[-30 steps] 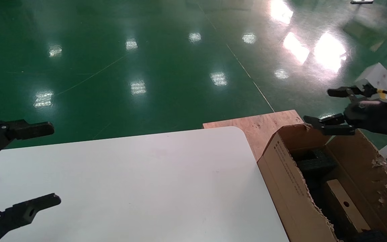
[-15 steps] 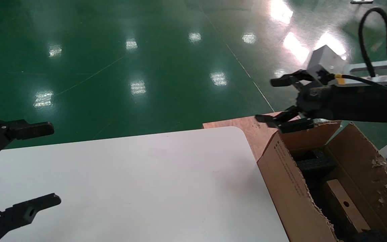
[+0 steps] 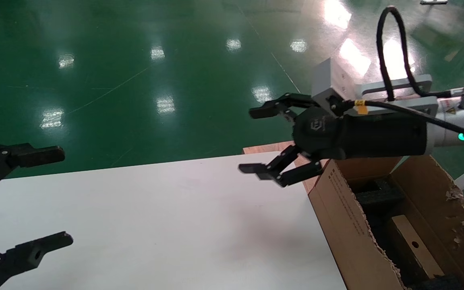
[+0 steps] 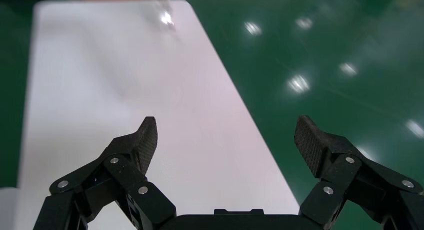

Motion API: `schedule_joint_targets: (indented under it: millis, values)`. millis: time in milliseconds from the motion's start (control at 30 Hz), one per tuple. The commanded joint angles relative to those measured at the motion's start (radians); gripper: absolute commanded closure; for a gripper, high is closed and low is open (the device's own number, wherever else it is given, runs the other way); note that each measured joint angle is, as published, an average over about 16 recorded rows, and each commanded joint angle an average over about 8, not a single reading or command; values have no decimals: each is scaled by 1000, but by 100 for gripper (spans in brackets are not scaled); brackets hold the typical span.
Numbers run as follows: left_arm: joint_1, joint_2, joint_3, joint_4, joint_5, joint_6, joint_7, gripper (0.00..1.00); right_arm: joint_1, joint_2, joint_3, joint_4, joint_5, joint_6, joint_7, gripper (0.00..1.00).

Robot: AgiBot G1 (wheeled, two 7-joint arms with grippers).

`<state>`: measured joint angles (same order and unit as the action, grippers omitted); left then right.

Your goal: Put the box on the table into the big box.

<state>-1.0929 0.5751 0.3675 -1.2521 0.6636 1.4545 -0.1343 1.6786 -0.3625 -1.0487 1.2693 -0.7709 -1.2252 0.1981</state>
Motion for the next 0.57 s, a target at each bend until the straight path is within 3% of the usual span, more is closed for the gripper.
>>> schedule_joint_targets:
  millis: [33,467,567]
  values:
    - [0,0,0,0,0,0,0,0,-57,-23,73,1,4,-26,-1,0]
    - [0,0,0,0,0,0,0,0,-429,-176,546,11,29,-192,-7,0]
    - [0,0,0,0,0,0,0,0,-471,-194,600,12,31,-211,-8,0]
